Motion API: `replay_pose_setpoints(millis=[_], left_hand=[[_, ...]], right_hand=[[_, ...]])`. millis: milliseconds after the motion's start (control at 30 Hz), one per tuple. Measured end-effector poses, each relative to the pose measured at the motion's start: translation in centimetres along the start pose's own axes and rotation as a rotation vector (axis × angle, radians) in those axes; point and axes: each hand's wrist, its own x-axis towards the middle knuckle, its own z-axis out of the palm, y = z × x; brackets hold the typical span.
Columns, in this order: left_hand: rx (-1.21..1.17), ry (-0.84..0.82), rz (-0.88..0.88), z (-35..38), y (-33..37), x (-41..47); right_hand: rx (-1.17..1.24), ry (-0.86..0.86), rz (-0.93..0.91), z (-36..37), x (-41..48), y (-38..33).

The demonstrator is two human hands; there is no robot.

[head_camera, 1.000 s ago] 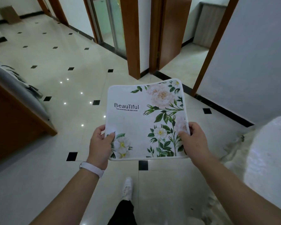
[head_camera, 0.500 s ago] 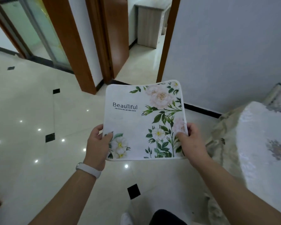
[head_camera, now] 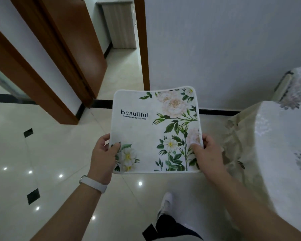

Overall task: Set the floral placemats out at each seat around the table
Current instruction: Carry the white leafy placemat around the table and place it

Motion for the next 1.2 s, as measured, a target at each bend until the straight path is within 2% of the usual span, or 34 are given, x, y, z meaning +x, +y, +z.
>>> replay_pose_setpoints(millis=[267, 433, 900, 1067, 1200], left_hand=[[0.002, -0.044, 0.02, 10.1, 5.2, 10.2], [-0.047, -0.122, 0.025, 16.8, 7.2, 14.9], [-0.021, -0.489, 0.003, 37.2, 10.1, 33.7], [0.034, -0.664, 0.019, 45.9, 12.6, 40.4], [0.06, -0.805, 0.026, 52.9, 14.6, 44.2]], right_hand=[[0.059, 0.043, -0.009, -2.2, 12.7, -4.8], [0.1, 0.1, -0.006, -4.8, 17.7, -7.3], [0.079, 0.499, 0.1, -9.2, 35.2, -9.2], [0.022, 0.662, 0.191, -9.8, 41.5, -11.5], [0.02, 0.809, 0.186, -11.3, 45.3, -13.6]])
